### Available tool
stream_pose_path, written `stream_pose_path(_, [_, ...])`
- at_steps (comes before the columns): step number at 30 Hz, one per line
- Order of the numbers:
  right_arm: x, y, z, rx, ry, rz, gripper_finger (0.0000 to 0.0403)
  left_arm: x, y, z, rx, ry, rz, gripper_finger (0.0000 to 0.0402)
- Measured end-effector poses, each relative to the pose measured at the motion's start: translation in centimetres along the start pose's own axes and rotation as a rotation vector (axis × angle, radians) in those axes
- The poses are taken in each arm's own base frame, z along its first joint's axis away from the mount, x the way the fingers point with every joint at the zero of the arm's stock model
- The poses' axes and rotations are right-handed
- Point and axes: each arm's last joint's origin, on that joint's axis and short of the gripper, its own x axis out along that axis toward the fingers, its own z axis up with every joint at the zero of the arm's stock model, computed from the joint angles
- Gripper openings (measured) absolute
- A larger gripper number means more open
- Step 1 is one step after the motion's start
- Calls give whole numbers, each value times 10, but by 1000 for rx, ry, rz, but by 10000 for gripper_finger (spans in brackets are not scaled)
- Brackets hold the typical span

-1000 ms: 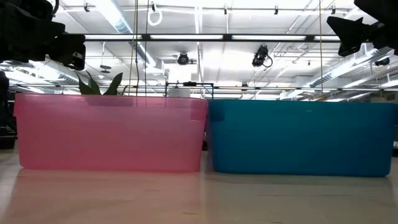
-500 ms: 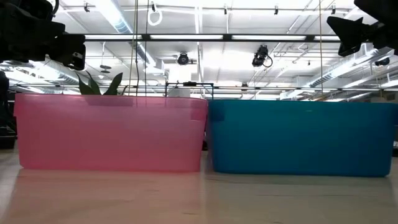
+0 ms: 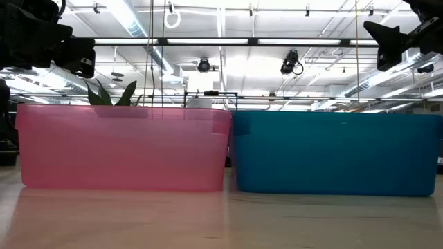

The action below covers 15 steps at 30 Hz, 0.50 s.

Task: Pick & Place hat
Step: Put the bottom right black cap into the blue bin

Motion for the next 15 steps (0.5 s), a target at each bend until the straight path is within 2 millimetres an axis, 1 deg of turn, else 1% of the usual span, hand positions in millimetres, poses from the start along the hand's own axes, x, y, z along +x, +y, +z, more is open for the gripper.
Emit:
stream_pose_path(5, [-1,3,17,23,-172,28,288,0,0,0,0,0,0,169])
stream_pose_path(9, [-5,4,30,78,-313,59,288,0,0,0,0,0,0,169])
stream_pose_path(13, [-13,6,47,91,-507,93,288,0,0,0,0,0,0,169])
stream_pose_path(15, [-20,8,58,94,-641,115,288,0,0,0,0,0,0,169])
